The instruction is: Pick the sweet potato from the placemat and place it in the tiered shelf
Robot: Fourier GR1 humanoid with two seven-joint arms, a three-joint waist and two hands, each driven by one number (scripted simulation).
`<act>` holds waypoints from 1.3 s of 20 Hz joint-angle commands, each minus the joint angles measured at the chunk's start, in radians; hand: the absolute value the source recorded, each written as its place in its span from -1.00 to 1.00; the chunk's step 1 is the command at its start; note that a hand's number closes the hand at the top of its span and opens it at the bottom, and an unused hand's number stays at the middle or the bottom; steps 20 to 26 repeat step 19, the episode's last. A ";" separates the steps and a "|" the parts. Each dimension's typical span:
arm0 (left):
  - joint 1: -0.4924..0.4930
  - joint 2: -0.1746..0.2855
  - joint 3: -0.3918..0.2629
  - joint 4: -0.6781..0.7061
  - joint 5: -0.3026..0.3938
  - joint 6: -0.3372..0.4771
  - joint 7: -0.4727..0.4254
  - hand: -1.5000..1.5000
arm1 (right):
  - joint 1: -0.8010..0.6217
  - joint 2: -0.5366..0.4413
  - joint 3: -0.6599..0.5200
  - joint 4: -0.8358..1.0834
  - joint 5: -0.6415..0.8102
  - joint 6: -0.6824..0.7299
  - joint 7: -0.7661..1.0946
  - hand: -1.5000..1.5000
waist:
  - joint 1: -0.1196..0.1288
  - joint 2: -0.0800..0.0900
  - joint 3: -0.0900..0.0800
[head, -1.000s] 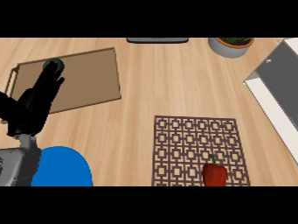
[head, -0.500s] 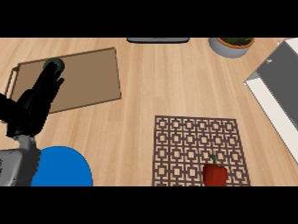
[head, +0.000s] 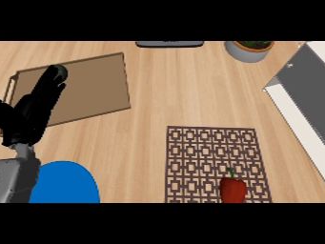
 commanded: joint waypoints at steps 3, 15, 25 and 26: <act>0.030 -0.005 -0.005 -0.031 -0.005 -0.004 0.006 0.00 | 0.119 -0.177 -0.159 0.200 -0.140 0.172 -0.061 -1.00 | 0.002 0.000 0.001; -0.004 -0.012 0.001 -0.038 -0.011 0.018 0.040 0.00 | 0.431 -0.343 -0.366 0.498 -0.245 0.523 -0.466 -1.00 | -0.007 -0.001 0.002; 0.088 -0.017 -0.002 -0.056 -0.005 -0.020 -0.029 0.00 | 0.533 -0.303 -0.385 0.426 -0.237 0.549 -0.550 -1.00 | -0.004 -0.002 0.001; 0.088 -0.017 -0.002 -0.056 -0.005 -0.020 -0.029 0.00 | 0.533 -0.303 -0.385 0.426 -0.237 0.549 -0.550 -1.00 | -0.004 -0.002 0.001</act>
